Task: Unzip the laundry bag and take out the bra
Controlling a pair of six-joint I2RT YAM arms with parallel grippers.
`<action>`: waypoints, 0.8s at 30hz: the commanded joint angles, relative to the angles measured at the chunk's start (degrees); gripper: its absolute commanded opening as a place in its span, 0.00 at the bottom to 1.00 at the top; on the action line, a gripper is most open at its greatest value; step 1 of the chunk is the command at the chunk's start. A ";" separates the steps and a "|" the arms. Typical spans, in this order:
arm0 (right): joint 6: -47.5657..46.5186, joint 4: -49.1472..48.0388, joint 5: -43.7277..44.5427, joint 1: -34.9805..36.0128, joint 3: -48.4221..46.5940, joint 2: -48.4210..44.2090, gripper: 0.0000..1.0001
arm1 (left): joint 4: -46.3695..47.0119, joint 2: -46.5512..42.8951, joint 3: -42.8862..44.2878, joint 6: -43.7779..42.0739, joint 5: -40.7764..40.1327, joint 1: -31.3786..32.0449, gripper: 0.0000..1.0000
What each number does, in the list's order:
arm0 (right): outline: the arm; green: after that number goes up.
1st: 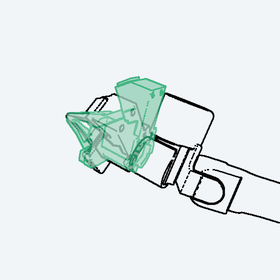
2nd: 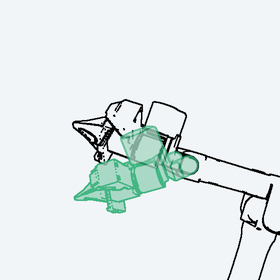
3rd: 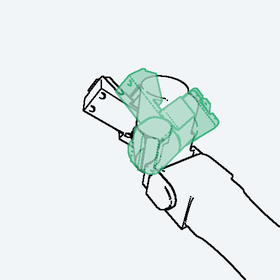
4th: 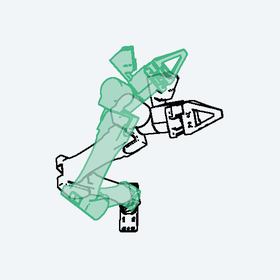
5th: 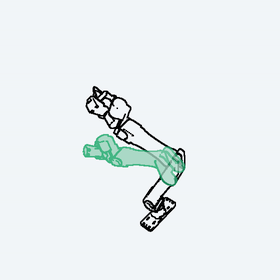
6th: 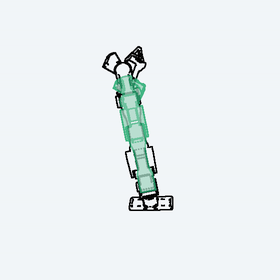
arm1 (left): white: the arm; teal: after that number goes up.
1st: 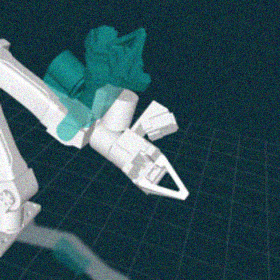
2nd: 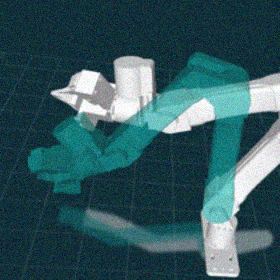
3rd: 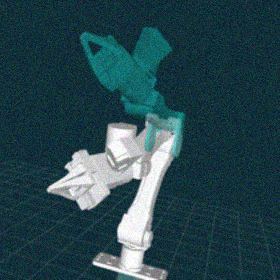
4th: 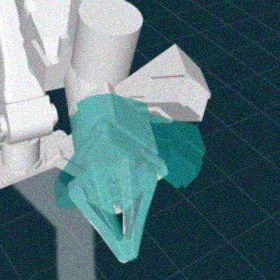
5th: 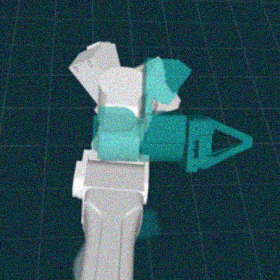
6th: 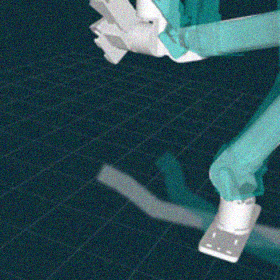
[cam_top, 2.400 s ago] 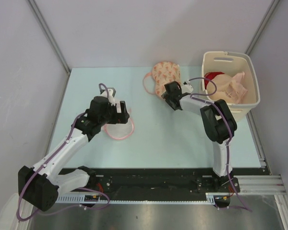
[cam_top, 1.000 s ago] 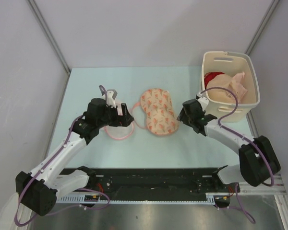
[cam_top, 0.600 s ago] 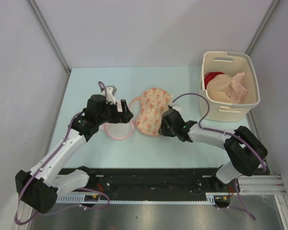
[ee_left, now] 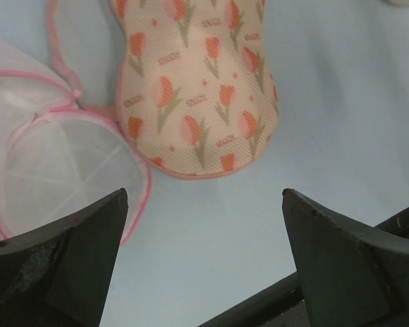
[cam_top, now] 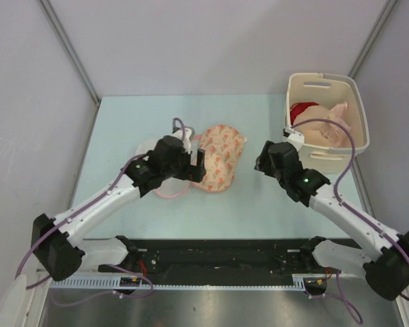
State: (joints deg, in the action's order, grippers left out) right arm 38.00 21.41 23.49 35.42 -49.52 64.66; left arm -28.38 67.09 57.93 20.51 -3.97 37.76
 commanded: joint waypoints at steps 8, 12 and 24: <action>-2.14 11.28 14.74 -3.69 -1.37 -16.67 0.65 | 0.43 20.52 14.48 4.09 -13.96 15.32 0.99; -1.79 13.04 15.10 -3.69 -1.37 -18.08 0.65 | -1.23 28.78 20.45 3.66 -16.68 15.42 0.99; -0.56 15.51 14.31 -3.60 0.65 -20.19 0.64 | -0.37 33.45 23.55 0.32 -3.88 2.86 0.98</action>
State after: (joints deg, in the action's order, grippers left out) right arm 36.60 36.64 36.62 31.94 -49.52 45.45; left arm -31.27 101.51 80.99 21.96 -16.49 46.28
